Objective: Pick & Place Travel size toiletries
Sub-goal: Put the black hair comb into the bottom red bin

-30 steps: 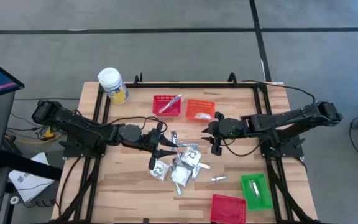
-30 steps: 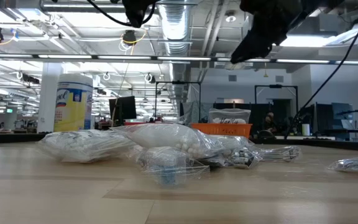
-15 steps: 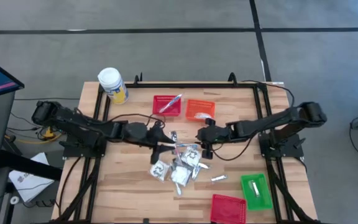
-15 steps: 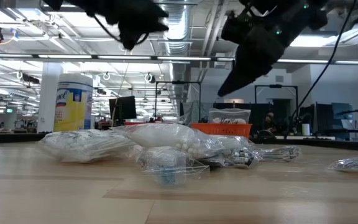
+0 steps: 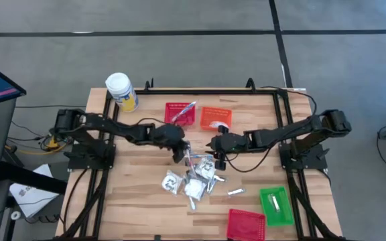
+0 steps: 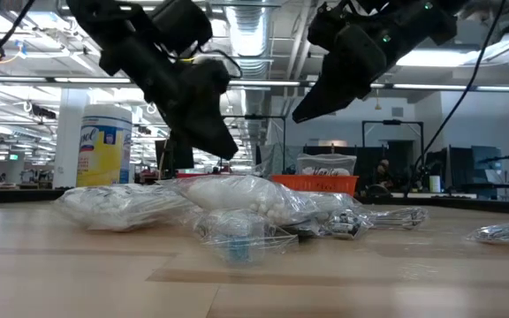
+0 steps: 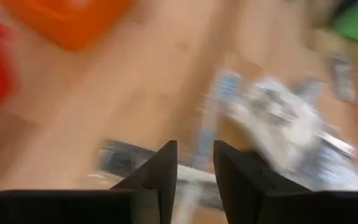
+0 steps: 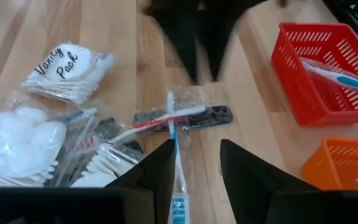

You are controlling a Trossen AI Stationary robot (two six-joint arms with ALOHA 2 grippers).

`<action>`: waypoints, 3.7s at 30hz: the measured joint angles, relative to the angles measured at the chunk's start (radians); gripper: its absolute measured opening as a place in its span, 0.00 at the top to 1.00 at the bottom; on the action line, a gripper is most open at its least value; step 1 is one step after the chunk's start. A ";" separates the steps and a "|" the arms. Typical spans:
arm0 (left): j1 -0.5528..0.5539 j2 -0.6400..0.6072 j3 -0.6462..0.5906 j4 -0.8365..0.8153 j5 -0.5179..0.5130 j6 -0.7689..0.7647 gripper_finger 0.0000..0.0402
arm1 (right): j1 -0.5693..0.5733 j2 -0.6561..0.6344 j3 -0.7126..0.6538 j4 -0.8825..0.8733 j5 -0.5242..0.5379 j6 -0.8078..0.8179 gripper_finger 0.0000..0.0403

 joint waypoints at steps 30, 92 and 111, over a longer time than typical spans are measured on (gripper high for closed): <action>0.017 0.238 0.133 -0.082 0.012 0.038 1.00 | 0.000 0.003 0.000 0.028 0.000 -0.029 0.70; -0.121 0.228 0.133 -0.065 0.382 -0.015 1.00 | 0.089 0.251 0.037 -0.049 -0.144 0.081 0.97; -0.117 0.222 0.134 -0.341 0.322 -0.138 1.00 | 0.091 0.186 0.072 -0.493 0.087 0.244 0.99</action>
